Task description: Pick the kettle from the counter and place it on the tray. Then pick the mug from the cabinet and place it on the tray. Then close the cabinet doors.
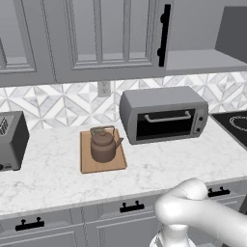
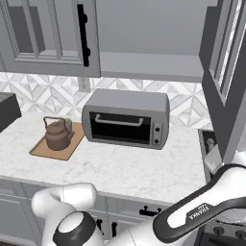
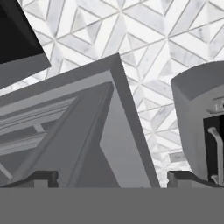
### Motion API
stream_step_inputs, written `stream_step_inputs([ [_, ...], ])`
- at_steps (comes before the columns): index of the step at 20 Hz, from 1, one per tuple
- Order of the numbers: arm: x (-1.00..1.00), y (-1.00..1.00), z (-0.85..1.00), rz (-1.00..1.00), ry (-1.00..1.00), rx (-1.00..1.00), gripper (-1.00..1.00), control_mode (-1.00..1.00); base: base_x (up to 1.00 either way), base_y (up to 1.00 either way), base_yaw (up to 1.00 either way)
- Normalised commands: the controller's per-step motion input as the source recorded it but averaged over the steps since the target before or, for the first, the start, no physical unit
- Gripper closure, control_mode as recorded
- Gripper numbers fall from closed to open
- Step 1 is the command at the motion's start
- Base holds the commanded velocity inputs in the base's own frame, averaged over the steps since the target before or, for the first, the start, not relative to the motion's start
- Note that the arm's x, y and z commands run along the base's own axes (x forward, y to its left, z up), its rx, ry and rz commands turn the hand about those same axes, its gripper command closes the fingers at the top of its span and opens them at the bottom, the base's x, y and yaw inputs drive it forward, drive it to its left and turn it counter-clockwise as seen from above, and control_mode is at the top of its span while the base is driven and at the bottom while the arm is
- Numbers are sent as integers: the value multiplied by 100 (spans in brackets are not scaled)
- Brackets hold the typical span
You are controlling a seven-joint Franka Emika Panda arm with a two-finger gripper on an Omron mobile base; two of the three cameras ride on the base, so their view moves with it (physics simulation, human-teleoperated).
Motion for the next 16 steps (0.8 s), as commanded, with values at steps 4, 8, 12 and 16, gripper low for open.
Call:
stream_step_inputs([
  [4, -9, 31, 48, 1, 0, -16, -100, -100, 0, 0, 0],
  [8, -8, 33, 46, 0, 0, -16, -100, -100, 0, 0, 0],
  [12, 0, 57, 28, 0, 9, -20, -100, -100, 0, 0, 0],
  [16, 0, 72, 9, 0, 19, -22, -100, -100, 0, 0, 0],
])
